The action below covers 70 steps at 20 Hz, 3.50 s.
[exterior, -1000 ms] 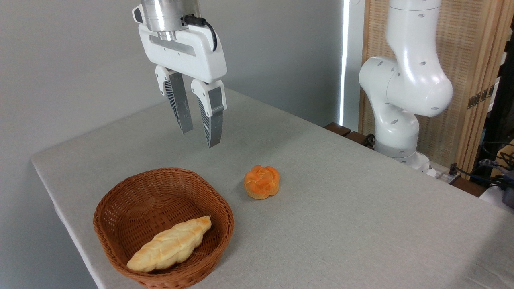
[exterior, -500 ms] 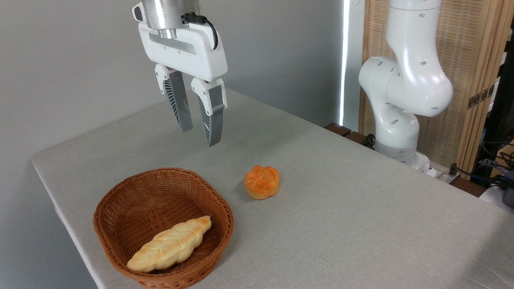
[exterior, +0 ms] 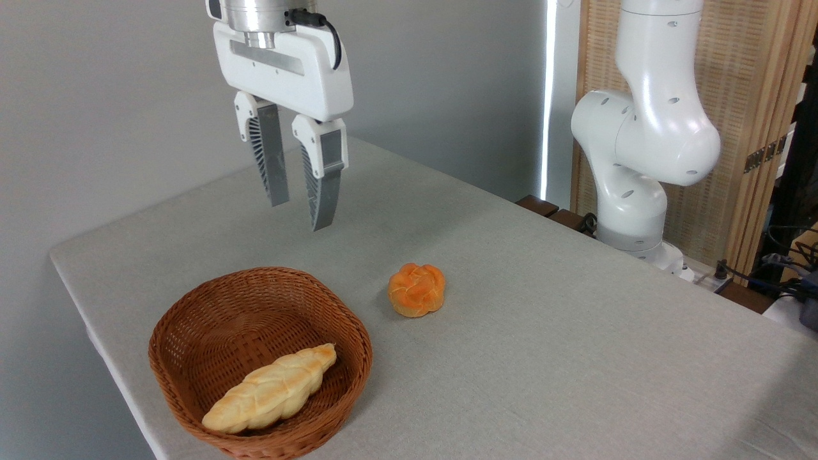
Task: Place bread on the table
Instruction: 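Lower the open gripper into the wicker basket over the bread roll, then close the gripper on the end of the golden bread roll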
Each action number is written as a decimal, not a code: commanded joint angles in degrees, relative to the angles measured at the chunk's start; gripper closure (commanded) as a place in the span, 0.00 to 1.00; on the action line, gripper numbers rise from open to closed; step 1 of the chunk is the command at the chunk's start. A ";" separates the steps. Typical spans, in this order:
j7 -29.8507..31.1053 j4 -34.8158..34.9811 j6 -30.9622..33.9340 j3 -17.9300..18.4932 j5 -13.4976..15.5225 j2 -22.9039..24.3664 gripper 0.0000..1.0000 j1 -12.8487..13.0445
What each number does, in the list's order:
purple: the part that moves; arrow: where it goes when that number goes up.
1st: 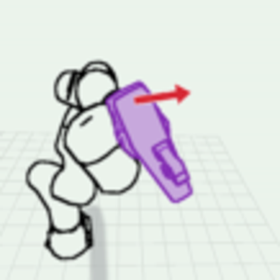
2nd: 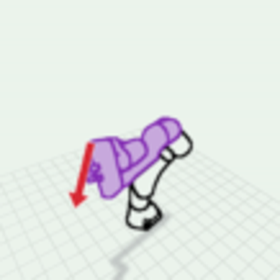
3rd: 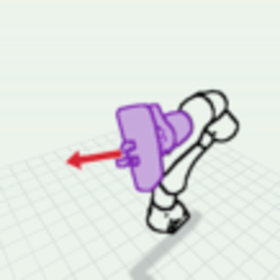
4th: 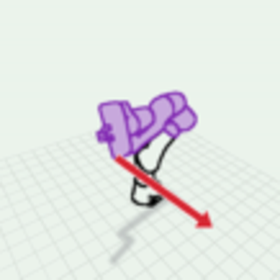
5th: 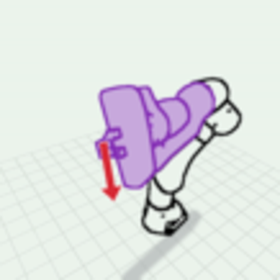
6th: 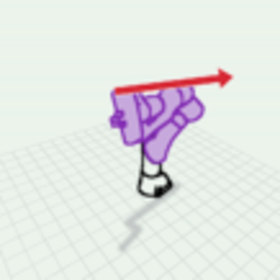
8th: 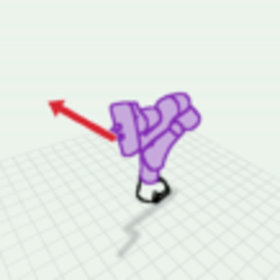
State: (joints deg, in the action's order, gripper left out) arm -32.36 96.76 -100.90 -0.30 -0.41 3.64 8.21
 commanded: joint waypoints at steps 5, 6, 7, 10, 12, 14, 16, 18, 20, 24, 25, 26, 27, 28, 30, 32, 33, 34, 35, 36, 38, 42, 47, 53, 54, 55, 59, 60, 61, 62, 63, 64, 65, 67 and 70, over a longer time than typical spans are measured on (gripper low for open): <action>-0.78 6.24 -12.99 1.97 0.50 1.02 0.00 -0.04; -0.78 7.20 -14.48 2.32 0.50 1.02 0.00 -0.04; -0.78 8.00 -15.98 2.84 0.50 1.02 0.00 -0.04; -0.69 10.63 -21.25 3.11 0.15 0.93 0.00 -0.04; -0.60 11.52 -23.72 4.33 0.15 0.93 0.00 -0.21; -0.69 13.09 -25.22 5.74 0.15 0.84 0.00 -0.21; -0.69 14.76 -26.44 5.75 0.24 0.06 0.00 -0.21; -0.60 15.91 -28.64 5.92 0.33 -1.96 0.00 -0.21; -0.34 15.83 -29.70 5.92 0.50 -4.15 0.00 -0.30; -0.16 15.91 -33.39 5.92 0.50 -6.89 0.00 -0.39; -0.16 15.91 -33.48 5.92 0.50 -7.15 0.00 -0.39; -0.16 16.00 -33.48 5.92 0.50 -7.15 0.00 -0.39; -0.16 16.18 -33.48 5.92 0.50 -7.15 0.00 -0.39; -0.25 16.53 -33.48 5.92 0.50 -7.15 0.00 -0.39; -0.25 16.62 -33.48 5.92 0.50 -7.24 0.00 -0.48; -0.25 16.79 -33.48 5.92 0.50 -7.77 0.00 -0.48; -0.25 16.88 -33.48 5.92 0.50 -7.86 0.00 -0.48; -0.25 16.88 -33.48 5.84 0.50 -8.12 0.00 -0.48; -0.25 17.05 -33.48 5.84 0.59 -8.21 0.00 -0.39; -0.25 17.23 -33.48 5.84 0.59 -8.30 0.00 -0.48; -0.51 17.84 -33.57 5.84 0.59 -8.30 0.00 -0.39; -0.60 18.72 -34.97 5.84 0.59 -8.56 0.00 -0.39; -0.60 21.01 -39.20 5.31 0.59 -9.09 0.00 -0.39; -0.60 21.01 -39.20 5.22 0.59 -9.44 0.00 -0.39; -0.60 21.01 -39.20 5.22 0.59 -9.44 0.00 -0.39; -0.60 21.01 -39.20 5.22 0.59 -9.53 0.00 -0.39; -0.60 21.10 -39.20 5.13 0.59 -9.53 0.13 -0.30; -0.60 21.01 -39.20 5.13 0.50 -9.53 0.21 -0.30; -0.69 21.10 -39.20 5.13 0.50 -9.53 0.27 -0.30; -0.78 21.01 -39.20 5.13 0.50 -9.53 0.35 -0.30; -0.78 21.10 -39.11 5.05 0.50 -9.53 0.42 -0.30; -0.78 21.01 -39.11 5.04 0.50 -9.53 0.47 -0.30; -0.87 21.10 -39.11 5.04 0.50 -9.53 0.53 -0.30; -0.87 21.01 -39.11 5.04 0.50 -9.53 0.57 -0.30; -0.87 21.10 -39.11 5.04 0.50 -9.53 0.62 -0.30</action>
State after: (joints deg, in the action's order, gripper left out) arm -32.49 117.07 -138.95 4.71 -0.39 -6.02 7.90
